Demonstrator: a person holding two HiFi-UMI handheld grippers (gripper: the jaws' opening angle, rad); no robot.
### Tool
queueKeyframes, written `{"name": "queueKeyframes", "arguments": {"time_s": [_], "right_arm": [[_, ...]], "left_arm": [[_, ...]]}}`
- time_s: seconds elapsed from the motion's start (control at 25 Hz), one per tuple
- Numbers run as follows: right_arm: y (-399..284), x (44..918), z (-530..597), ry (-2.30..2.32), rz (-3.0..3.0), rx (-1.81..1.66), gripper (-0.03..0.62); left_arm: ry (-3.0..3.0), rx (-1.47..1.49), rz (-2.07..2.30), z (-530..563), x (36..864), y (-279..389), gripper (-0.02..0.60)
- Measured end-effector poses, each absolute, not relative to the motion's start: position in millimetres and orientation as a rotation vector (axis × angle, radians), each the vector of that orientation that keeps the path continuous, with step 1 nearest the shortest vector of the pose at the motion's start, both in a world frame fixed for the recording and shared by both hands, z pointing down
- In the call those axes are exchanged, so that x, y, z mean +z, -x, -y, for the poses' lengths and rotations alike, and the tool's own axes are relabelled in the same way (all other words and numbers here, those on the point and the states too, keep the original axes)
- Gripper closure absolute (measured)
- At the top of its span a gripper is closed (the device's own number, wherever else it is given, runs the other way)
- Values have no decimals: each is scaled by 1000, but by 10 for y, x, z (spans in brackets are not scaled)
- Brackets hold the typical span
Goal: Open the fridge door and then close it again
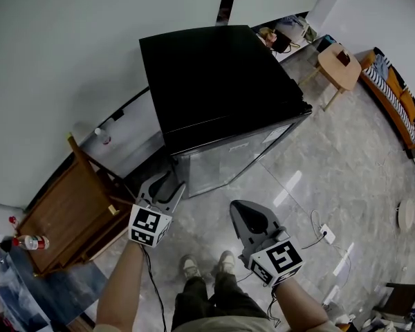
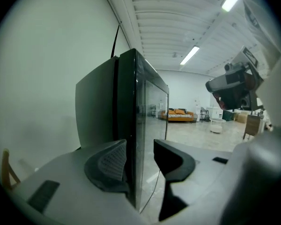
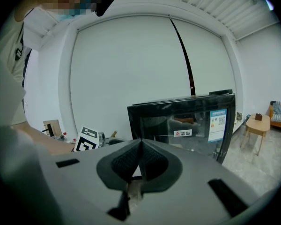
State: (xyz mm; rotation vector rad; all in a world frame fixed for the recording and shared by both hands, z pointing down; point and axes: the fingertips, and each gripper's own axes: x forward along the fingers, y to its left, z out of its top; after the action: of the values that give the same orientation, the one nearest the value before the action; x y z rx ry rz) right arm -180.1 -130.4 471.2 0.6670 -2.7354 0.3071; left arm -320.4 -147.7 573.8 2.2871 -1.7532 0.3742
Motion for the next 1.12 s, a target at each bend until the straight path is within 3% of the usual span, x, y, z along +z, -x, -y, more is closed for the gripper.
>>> {"name": "queueKeyframes", "arguments": {"time_s": [0.32,0.44,0.84,0.96,1.12], "right_arm": [[1735,4962,1302,-658,2705,339,599],[1683,5027,1294,-660,2693,350,599],[1599,5186,1218,-647,2676,383,599],[1595,5233,1185,-642,2670,393,599],[1599,5281,1148,-633,2662,400,599]], "left_arm": [[-2284,337,1736,1638,5945,3278,410],[-2298,330,1737,1654,5948,3326,446],[-2239,262,1790,1642,6023,3312,456],[-2233,296,1797,1628,6093,3250,499],[-2258,318,1800,1683,6119,3222,497]]}}
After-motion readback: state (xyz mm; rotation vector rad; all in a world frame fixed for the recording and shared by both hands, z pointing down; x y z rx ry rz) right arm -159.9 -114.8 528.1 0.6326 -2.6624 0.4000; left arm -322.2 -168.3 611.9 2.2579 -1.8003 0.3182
